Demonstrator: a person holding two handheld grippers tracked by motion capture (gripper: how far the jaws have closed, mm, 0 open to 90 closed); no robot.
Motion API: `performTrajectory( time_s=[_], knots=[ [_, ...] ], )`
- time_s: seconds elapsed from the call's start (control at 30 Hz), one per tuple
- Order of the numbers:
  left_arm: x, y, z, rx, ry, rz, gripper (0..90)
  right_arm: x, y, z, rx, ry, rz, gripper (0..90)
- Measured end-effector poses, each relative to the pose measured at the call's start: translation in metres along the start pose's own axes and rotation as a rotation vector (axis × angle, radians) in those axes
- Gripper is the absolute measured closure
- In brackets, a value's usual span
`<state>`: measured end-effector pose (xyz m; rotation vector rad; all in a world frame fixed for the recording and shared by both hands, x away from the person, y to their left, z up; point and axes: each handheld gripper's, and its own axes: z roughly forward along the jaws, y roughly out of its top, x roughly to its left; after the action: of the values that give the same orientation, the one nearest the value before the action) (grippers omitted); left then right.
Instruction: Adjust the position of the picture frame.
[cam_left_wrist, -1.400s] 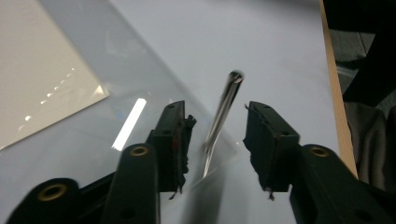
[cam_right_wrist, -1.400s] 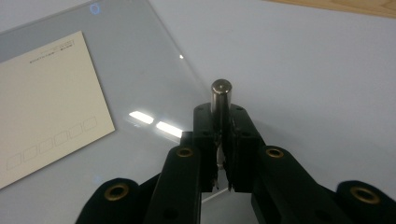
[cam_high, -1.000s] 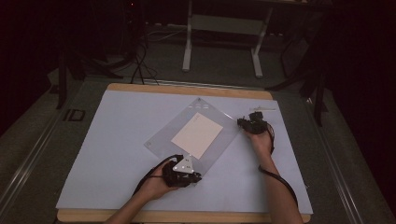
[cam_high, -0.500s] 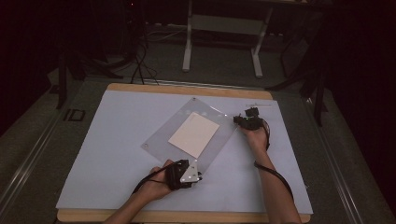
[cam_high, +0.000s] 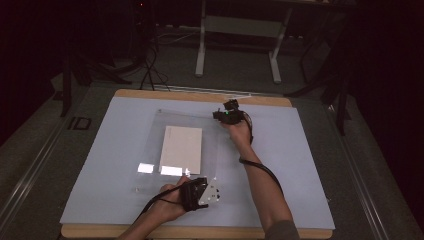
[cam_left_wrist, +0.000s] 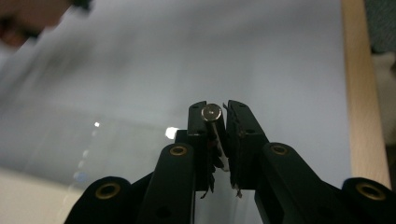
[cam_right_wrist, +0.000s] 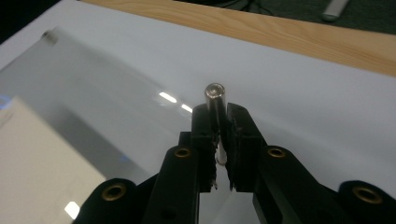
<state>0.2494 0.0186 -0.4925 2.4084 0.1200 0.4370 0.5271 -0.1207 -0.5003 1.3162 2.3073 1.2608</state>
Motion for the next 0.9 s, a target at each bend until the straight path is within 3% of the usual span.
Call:
performTrajectory(
  time_s=[0.1, 0.2, 0.23, 0.27, 0.33, 0.5, 0.6, 0.63, 0.73, 0.8, 0.9],
  knots=[
    [0.001, 0.008, 0.013, -0.008, -0.035, -0.014, 81.6, 0.023, 0.008, 0.017, 0.022, 0.008, -0.018, 81.7],
    [-0.002, 0.004, 0.029, 0.028, -0.079, -0.006, 81.7, 0.04, 0.002, 0.036, 0.083, 0.023, -0.064, 81.9],
    [-0.002, 0.004, 0.029, 0.028, -0.079, -0.006, 81.5, 0.04, -0.003, 0.042, 0.109, -0.002, -0.068, 82.0],
    [-0.002, -0.002, 0.03, 0.002, -0.081, -0.026, 81.7, 0.037, -0.008, 0.043, 0.086, 0.024, -0.037, 80.6],
    [-0.003, -0.004, 0.03, -0.005, -0.075, -0.022, 80.7, 0.031, -0.01, 0.043, 0.072, 0.069, 0.021, 78.3],
    [-0.003, -0.01, 0.028, 0.015, -0.091, -0.009, 63.0, 0.026, -0.011, 0.036, 0.083, 0.064, -0.009, 68.2],
    [0.008, -0.025, 0.016, -0.045, -0.124, -0.084, 60.9, 0.024, -0.013, 0.027, 0.094, 0.047, -0.056, 63.6],
    [0.008, -0.025, 0.016, -0.045, -0.124, -0.084, 60.2, 0.024, -0.013, 0.027, 0.094, 0.047, -0.056, 63.6],
    [0.024, -0.04, 0.002, -0.105, -0.132, -0.181, 59.7, 0.019, -0.018, 0.009, 0.073, 0.042, -0.074, 61.8],
    [0.036, -0.047, -0.004, -0.121, -0.12, -0.224, 59.3, 0.017, -0.022, 0.0, 0.067, 0.044, -0.076, 60.4],
    [0.056, -0.055, -0.009, -0.126, -0.054, -0.307, 59.2, 0.015, -0.029, -0.013, 0.074, 0.042, -0.105, 59.4]
  ],
)
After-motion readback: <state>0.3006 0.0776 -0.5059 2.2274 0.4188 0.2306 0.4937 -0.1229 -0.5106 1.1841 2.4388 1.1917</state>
